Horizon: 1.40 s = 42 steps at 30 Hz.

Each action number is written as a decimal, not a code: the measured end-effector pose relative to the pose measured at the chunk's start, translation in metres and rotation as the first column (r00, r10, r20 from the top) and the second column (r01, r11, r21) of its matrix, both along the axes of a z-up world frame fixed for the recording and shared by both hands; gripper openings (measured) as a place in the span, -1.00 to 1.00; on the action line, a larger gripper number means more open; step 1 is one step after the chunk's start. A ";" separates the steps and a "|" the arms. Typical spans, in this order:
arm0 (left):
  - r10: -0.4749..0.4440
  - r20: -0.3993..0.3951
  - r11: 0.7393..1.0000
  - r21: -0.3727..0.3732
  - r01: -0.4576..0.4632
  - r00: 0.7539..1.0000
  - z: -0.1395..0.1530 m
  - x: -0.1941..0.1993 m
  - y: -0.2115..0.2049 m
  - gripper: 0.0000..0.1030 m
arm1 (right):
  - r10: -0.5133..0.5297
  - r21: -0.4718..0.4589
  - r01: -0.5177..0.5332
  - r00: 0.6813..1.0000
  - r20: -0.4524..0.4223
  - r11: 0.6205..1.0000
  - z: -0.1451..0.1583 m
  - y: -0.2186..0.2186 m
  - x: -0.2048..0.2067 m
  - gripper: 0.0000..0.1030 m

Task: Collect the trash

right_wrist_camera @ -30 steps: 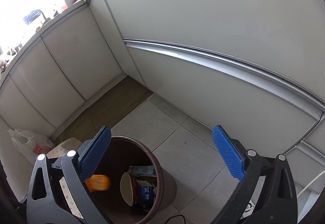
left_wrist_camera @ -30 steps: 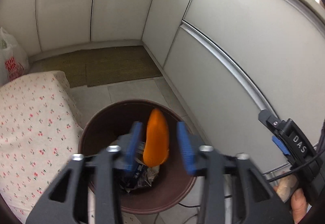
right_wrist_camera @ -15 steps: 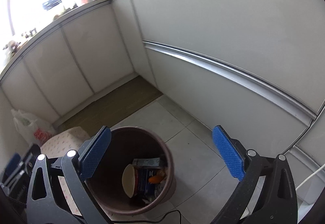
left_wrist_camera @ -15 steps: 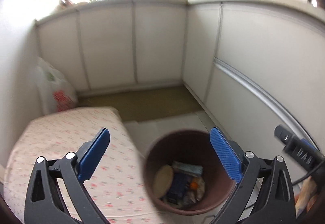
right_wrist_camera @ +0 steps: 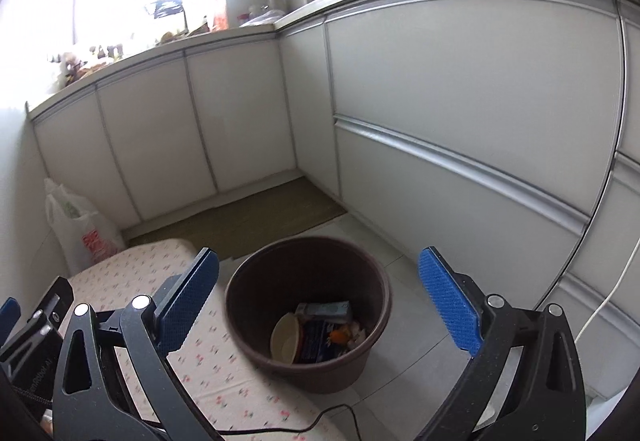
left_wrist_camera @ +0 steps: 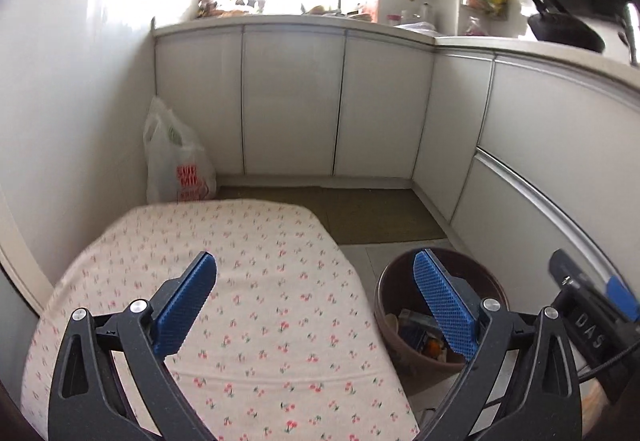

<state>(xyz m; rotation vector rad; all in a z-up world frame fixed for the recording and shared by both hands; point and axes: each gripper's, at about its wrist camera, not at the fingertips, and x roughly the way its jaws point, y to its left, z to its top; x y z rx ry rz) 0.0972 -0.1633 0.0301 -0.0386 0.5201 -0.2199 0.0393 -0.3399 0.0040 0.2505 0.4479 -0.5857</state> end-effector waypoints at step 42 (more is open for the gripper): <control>0.244 -0.291 0.966 -0.013 -0.259 0.925 -0.102 -0.017 0.196 0.87 | 0.355 -0.031 -0.374 0.902 -0.244 0.927 -0.070 0.189 0.030 0.86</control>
